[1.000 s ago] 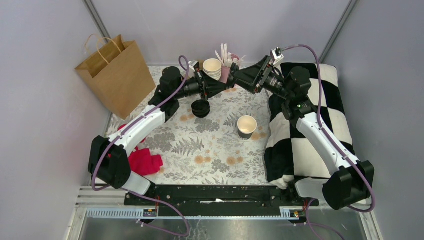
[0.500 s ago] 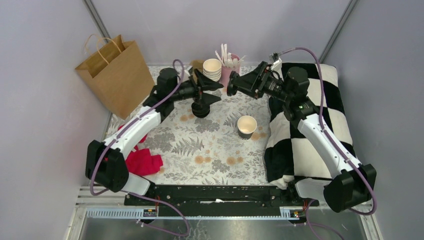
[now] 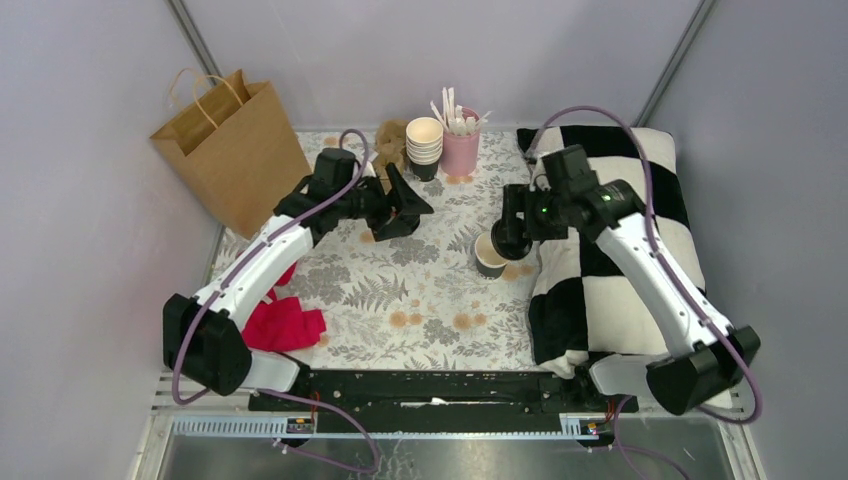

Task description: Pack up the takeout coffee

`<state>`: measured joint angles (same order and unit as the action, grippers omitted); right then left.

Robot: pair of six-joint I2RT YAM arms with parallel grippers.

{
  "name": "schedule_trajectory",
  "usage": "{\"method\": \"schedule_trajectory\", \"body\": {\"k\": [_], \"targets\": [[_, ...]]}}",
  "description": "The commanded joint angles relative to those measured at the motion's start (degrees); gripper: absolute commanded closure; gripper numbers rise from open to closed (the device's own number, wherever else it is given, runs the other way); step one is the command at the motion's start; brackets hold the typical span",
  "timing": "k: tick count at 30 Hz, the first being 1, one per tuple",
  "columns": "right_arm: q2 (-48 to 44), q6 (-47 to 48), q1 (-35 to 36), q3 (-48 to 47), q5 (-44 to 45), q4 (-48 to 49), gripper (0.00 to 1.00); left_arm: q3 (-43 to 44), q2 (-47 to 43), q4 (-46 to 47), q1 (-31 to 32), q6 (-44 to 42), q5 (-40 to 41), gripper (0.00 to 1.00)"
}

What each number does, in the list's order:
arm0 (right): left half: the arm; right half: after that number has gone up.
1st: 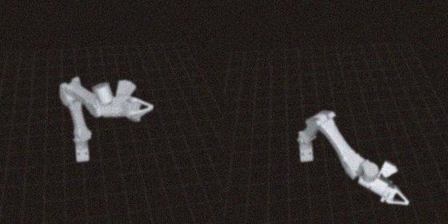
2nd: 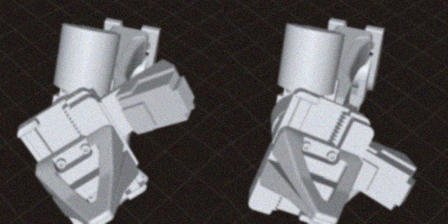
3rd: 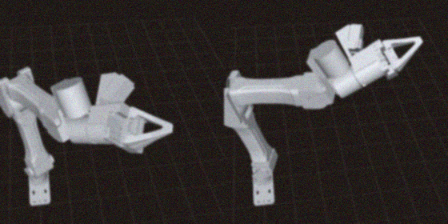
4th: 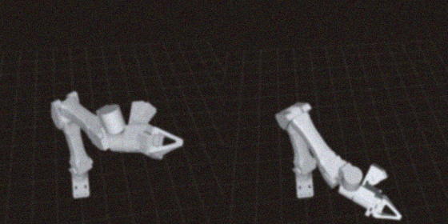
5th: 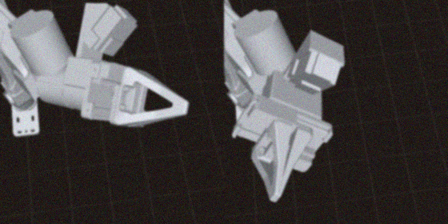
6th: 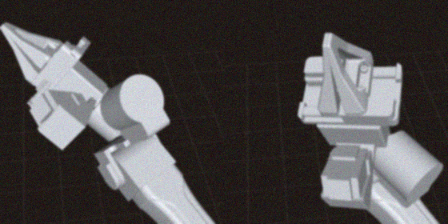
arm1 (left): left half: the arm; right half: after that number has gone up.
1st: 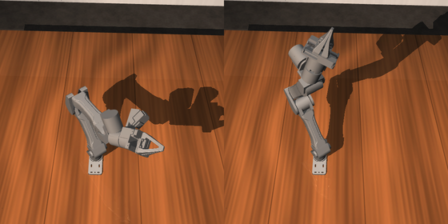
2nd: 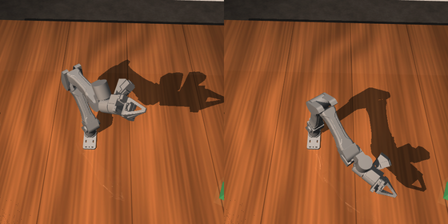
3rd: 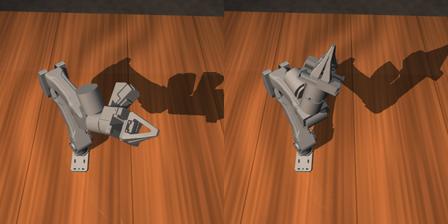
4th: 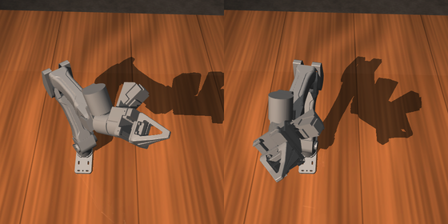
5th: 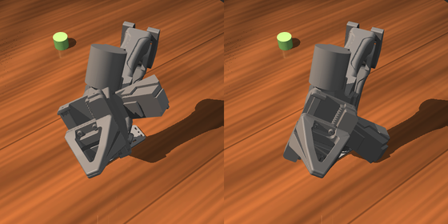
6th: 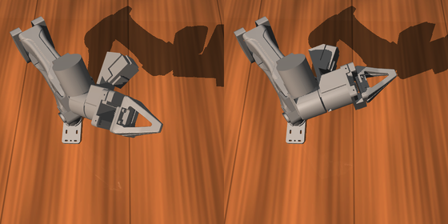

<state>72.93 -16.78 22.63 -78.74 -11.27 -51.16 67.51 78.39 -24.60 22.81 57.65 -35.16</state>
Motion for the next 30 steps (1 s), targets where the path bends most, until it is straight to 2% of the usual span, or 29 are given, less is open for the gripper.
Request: {"method": "schedule_trajectory", "body": {"k": [1,9,30], "targets": [[5.5,6.4,5.9,-3.9,12.4,-10.7,0.19,3.5,3.0,-0.9,4.2,-6.0,2.3,0.14],[14.8,8.4,9.7,-7.2,19.0,-9.7,0.18,4.3,6.8,-1.0,7.4,-8.0,3.4,0.13],[21.5,9.0,12.6,-9.5,19.2,-4.9,0.14,2.9,6.9,-2.6,6.5,-10.1,2.9,0.13]]}}
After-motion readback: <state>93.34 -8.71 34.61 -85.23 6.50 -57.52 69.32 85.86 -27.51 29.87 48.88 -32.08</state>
